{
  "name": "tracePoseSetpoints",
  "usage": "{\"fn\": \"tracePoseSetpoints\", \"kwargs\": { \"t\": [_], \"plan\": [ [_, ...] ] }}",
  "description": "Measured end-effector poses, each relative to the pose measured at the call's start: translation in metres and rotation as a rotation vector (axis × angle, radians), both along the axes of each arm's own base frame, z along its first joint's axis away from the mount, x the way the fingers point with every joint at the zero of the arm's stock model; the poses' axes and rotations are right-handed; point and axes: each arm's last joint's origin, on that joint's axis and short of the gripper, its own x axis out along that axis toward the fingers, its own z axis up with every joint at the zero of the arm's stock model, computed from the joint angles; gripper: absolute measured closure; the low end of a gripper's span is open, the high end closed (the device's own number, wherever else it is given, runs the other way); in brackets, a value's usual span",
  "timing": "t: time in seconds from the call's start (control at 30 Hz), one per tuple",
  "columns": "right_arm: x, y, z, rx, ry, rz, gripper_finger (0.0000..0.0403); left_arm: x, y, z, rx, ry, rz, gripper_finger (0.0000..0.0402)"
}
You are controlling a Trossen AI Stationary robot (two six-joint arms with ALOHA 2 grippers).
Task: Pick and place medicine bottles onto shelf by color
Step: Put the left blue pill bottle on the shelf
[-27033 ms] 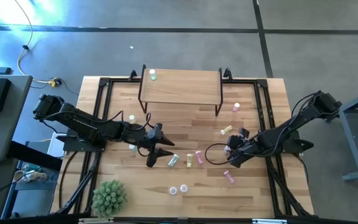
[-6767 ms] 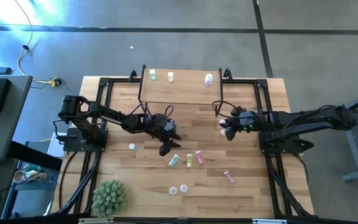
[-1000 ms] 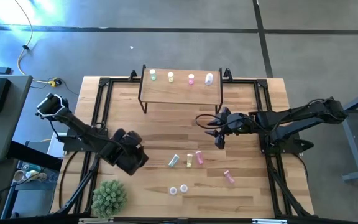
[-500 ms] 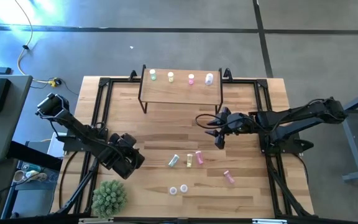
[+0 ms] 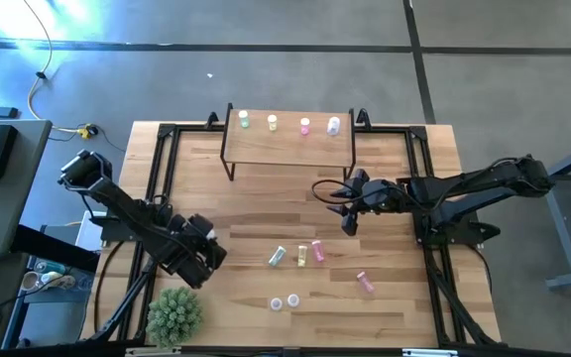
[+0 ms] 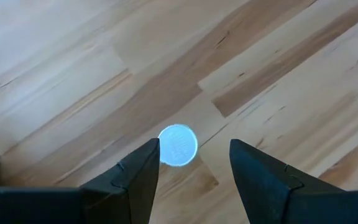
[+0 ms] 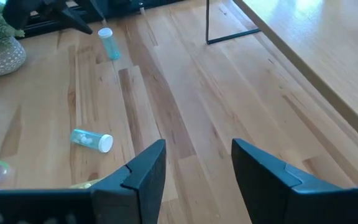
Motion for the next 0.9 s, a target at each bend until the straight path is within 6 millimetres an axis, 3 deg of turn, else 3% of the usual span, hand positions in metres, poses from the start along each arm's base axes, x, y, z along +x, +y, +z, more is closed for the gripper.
{"fn": "tracePoseSetpoints", "kwargs": {
  "t": [0.37, 0.9],
  "plan": [
    [0.001, 0.0, 0.001, 0.002, -0.015, 0.0, 0.0229, 0.008, 0.0, -0.02, 0.029, 0.101, 0.031, 0.0216],
    [0.001, 0.0, 0.002, 0.002, -0.022, 0.0, 0.0229, 0.01, 0.003, -0.02, 0.032, 0.095, 0.045, 0.023]
  ]
}}
